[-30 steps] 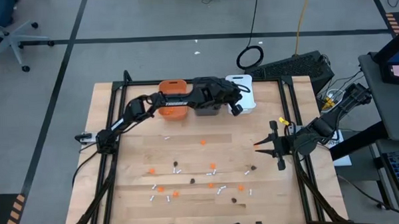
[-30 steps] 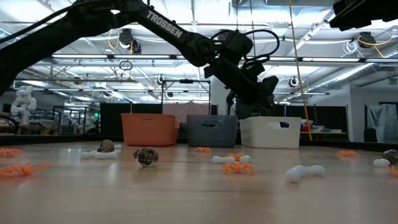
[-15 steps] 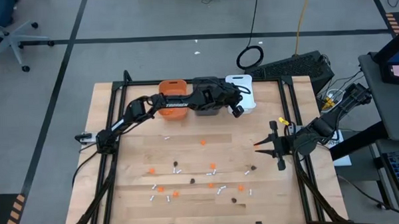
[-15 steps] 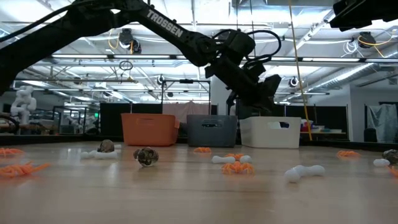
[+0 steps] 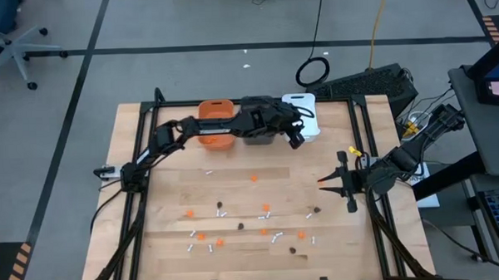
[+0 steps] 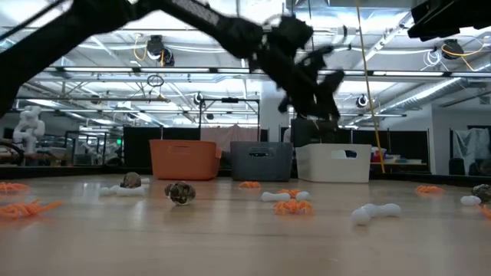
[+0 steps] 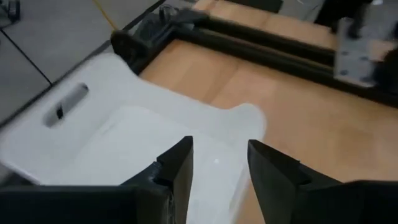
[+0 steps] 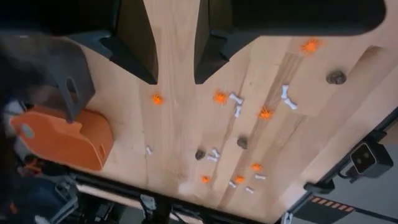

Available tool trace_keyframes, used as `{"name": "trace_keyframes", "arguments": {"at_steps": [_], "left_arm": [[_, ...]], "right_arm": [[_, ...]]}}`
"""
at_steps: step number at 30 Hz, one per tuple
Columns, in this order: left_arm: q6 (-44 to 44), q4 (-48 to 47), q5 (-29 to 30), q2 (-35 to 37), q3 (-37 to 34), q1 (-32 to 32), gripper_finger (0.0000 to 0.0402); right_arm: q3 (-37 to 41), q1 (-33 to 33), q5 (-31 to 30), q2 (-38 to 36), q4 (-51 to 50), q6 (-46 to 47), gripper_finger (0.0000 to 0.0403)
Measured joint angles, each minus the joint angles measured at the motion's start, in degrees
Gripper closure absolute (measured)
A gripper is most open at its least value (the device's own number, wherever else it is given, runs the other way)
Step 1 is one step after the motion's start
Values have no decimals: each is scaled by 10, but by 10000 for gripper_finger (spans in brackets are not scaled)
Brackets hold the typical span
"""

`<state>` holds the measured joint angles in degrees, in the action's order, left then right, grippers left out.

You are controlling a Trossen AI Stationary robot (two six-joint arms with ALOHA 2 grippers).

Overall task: Sort Halloween decoration
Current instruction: Put the orange spider toy into the orange bin

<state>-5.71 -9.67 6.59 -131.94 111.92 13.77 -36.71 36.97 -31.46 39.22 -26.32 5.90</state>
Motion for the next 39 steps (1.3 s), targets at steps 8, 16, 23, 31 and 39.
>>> {"name": "trace_keyframes", "arguments": {"at_steps": [8,16,23,31,39], "left_arm": [[99,-183,3,115,1,-68,249],[92,-236,56,214,-124,-175,250],[-2,-173,173,312,-305,-259,258],[-121,-86,287,368,-501,-323,259],[-102,93,283,370,-612,-348,259]], "right_arm": [[9,0,0,2,-21,54,314],[83,2,2,8,73,54,314],[113,2,0,8,119,49,314],[131,2,-2,9,189,38,314],[164,1,-36,28,286,37,314]]}}
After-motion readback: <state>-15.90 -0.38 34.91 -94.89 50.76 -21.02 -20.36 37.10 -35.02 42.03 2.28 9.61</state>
